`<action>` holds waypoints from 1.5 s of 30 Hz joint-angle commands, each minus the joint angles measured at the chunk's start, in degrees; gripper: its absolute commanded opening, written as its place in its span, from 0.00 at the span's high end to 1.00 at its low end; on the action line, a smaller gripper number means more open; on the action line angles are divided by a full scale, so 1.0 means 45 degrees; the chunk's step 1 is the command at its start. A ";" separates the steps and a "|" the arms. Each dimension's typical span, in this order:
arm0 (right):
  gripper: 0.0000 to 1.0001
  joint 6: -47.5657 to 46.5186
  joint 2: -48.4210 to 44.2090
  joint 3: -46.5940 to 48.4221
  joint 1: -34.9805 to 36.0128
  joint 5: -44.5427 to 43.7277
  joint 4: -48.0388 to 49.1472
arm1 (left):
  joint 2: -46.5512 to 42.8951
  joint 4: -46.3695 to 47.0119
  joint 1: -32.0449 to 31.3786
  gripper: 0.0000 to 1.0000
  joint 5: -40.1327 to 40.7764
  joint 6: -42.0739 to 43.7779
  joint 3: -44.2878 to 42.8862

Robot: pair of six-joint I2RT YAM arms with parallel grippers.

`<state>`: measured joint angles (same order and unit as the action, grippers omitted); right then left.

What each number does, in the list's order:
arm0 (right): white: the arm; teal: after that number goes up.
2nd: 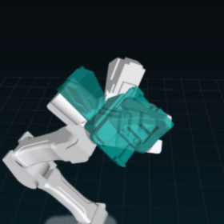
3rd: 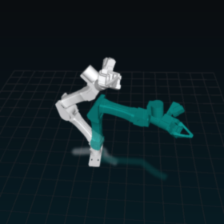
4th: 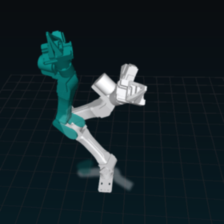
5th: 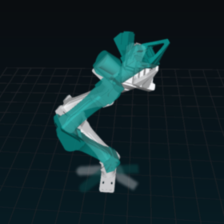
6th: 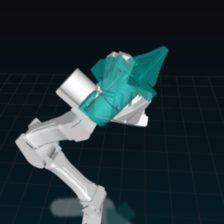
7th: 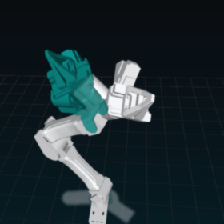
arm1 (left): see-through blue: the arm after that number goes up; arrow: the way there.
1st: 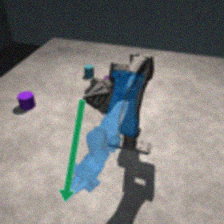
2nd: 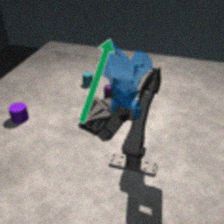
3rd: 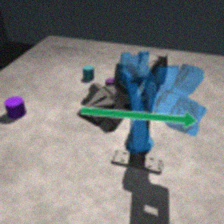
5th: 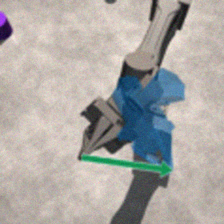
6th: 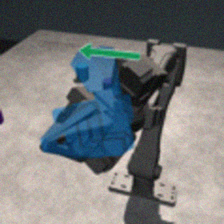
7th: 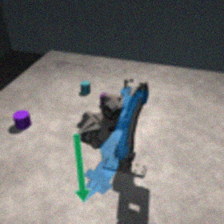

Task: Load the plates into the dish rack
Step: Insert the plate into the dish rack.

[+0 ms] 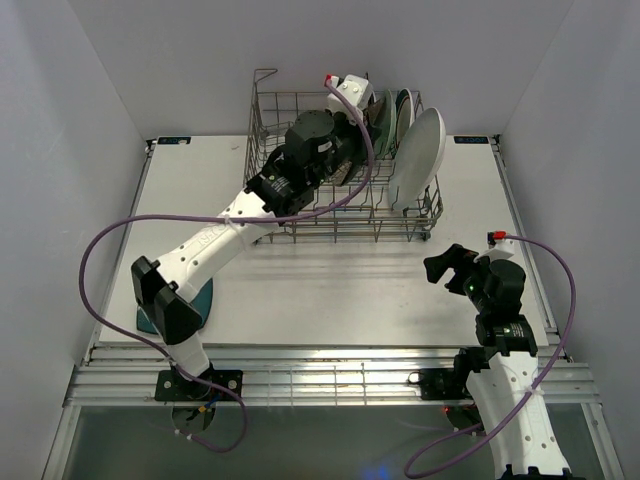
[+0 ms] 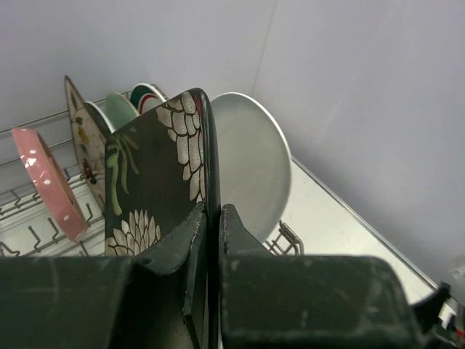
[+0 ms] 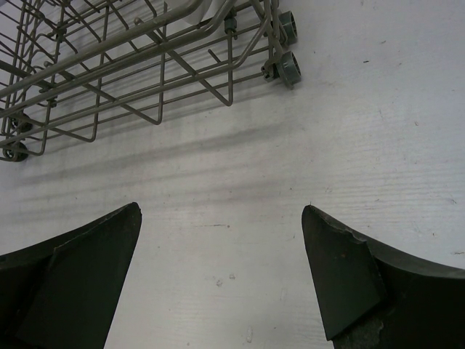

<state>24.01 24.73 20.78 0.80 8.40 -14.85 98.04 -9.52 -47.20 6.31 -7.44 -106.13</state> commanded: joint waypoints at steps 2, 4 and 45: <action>0.03 -0.0043 -0.0144 0.0032 -0.0021 0.0222 0.0390 | -0.0030 0.2017 -0.0350 1.00 0.2289 -0.0202 -0.1045; 0.04 -0.0043 -0.0144 0.0032 -0.0040 0.0242 0.0390 | 0.0146 0.2288 -0.0624 1.00 0.2930 -0.0279 -0.1278; 0.03 0.0153 -0.0515 -0.0027 -0.0021 -0.0012 0.0000 | 0.4014 0.2447 -0.1464 1.00 0.4850 -0.6139 -0.5244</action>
<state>24.47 22.92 20.78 0.80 8.32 -16.23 118.39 -4.56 -53.76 31.14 -31.81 -124.44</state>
